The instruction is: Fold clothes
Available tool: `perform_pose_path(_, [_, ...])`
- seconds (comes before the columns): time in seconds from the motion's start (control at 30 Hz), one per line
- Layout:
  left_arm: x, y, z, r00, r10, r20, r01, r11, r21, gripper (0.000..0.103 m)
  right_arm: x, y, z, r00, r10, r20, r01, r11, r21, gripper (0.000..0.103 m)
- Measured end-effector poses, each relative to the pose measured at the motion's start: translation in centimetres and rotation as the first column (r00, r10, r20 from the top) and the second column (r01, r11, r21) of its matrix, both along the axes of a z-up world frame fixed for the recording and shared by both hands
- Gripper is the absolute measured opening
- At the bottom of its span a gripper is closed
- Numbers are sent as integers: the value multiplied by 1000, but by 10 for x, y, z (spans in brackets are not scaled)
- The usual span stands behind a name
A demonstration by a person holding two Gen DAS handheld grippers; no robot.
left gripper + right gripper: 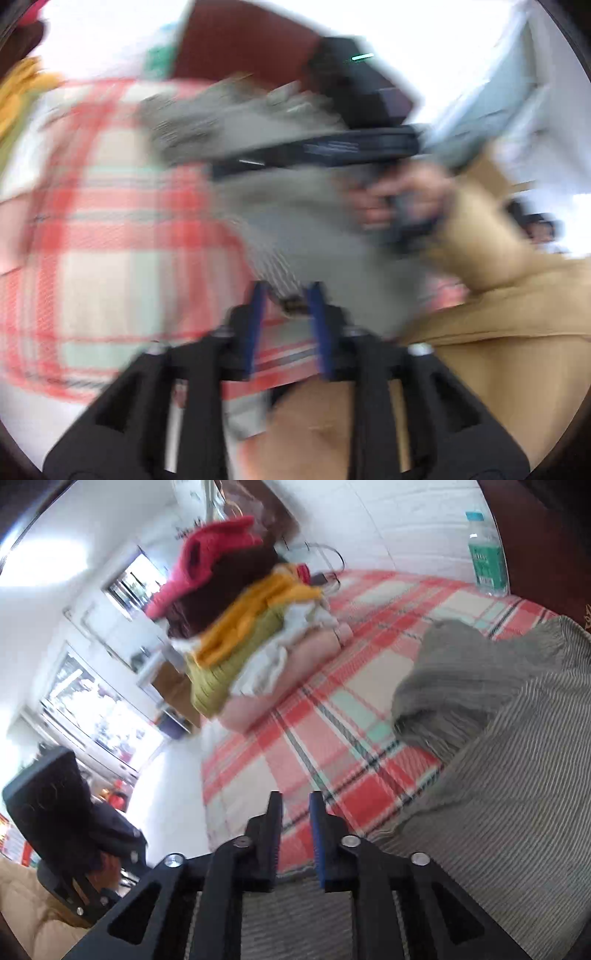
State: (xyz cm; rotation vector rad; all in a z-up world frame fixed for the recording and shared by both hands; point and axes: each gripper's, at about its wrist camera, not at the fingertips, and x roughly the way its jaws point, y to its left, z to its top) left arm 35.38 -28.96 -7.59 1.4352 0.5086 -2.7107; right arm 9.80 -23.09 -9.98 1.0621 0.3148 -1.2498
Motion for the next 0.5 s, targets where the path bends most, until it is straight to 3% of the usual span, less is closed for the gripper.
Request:
perform_pose_path(0.03, [-3,-3,-8,997,45,60,-40,997,-68,54,4,1,-8,999,-1,-33,3,999,54,39])
perform_pose_path(0.07, [-5,-5,-10,993,74,90,-64,992,-111,54,2,9,-10,999,-18,-30,20,998,61,39])
perform_pose_path(0.13, [-9,-6,-6,992,94,88,-81,987,-138,54,-10,47,0,997,-77,-11,77,997,6,43])
perform_pose_path(0.23, [-16,3,19,999,20,-47,-23,998,-60,56,-33,121,23,979,-202,-28,200,976,-83,49])
perform_pose_path(0.3, [-31,24,37,991,-62,-122,51,995,-86,64,-49,182,40,945,-320,-67,310,942,-129,50])
perform_pose_path(0.33, [-41,36,40,985,-100,-140,87,991,-97,67,-56,211,44,920,-379,-96,366,921,-131,56])
perform_pose_path(0.4, [-66,62,42,968,-194,-160,182,979,-88,70,-64,265,46,850,-495,-178,484,869,-105,69])
perform_pose_path(0.43, [-81,75,39,958,-241,-158,230,970,-81,70,-66,290,44,805,-547,-230,545,835,-80,69])
perform_pose_path(0.5, [-112,106,31,935,-327,-137,320,945,-74,70,-60,319,30,797,-557,-233,567,823,-25,69])
